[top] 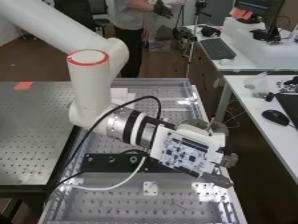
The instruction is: Grab the chopstick and place it in the clear container
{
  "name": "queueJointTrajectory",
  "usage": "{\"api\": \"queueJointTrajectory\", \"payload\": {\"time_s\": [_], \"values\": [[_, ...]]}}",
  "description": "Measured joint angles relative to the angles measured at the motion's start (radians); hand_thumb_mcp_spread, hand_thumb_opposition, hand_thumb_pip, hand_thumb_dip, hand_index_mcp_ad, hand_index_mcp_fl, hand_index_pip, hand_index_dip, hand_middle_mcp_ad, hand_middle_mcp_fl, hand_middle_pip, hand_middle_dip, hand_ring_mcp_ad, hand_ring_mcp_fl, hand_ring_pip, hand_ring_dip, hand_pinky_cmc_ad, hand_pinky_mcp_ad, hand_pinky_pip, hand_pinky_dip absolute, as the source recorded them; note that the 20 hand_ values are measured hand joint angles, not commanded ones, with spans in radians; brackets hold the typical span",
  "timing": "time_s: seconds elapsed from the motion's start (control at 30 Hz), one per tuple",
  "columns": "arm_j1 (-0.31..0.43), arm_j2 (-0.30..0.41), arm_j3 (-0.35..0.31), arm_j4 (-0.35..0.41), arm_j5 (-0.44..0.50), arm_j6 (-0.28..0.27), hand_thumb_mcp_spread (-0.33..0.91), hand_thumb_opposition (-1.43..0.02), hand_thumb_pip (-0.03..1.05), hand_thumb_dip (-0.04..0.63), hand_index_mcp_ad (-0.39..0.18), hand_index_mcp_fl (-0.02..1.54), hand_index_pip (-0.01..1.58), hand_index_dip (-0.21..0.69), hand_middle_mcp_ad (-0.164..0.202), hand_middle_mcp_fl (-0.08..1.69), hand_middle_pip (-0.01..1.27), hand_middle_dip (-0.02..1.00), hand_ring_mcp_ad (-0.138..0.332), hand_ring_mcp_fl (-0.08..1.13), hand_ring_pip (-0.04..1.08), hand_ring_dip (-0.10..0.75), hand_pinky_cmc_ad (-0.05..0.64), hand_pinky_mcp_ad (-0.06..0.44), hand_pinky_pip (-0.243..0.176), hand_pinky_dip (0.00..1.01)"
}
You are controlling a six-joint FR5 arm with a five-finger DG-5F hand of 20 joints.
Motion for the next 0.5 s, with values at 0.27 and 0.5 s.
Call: {"api": "queueJointTrajectory", "payload": {"time_s": [0.27,0.5], "values": [[-0.008,0.021,0.025,-0.009,-0.018,-0.051,0.68,-1.08,0.37,0.290,-0.319,1.18,0.60,0.305,0.037,1.41,0.26,0.72,0.021,0.60,0.11,0.541,0.354,0.312,0.014,0.18],[-0.009,0.045,0.048,-0.027,-0.025,-0.087,0.69,-1.08,0.37,0.284,-0.319,1.19,0.56,0.328,0.037,1.42,0.26,0.72,0.021,0.60,0.11,0.541,0.354,0.314,0.017,0.18]]}}
